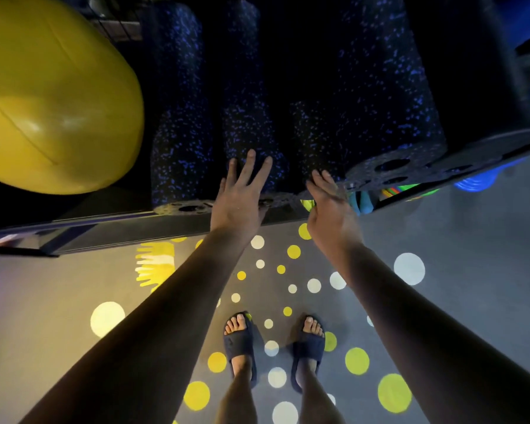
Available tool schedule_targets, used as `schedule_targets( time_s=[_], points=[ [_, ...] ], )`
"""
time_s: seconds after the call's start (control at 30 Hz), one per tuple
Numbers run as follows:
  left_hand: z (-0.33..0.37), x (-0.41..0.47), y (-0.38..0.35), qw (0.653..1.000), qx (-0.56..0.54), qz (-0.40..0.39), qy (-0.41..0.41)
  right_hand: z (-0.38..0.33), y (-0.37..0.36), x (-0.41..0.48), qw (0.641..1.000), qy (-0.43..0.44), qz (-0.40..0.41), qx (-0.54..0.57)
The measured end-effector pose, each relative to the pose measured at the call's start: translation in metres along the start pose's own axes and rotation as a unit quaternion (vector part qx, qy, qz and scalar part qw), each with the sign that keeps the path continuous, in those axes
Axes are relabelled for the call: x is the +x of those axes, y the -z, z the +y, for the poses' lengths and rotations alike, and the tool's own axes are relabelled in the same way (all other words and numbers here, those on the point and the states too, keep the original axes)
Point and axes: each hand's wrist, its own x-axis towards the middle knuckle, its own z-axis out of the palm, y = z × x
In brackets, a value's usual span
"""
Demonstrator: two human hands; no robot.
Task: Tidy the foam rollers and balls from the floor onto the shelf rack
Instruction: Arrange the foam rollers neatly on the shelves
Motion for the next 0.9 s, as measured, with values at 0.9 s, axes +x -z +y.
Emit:
schedule_targets(
  time_s=[0.9],
  points=[
    [-0.117, -0.037, 0.024, 0.993, -0.021, -0.009, 0.118, -0.084, -0.008, 0.038, 0.987, 0.016, -0.156, -0.027]
  ],
)
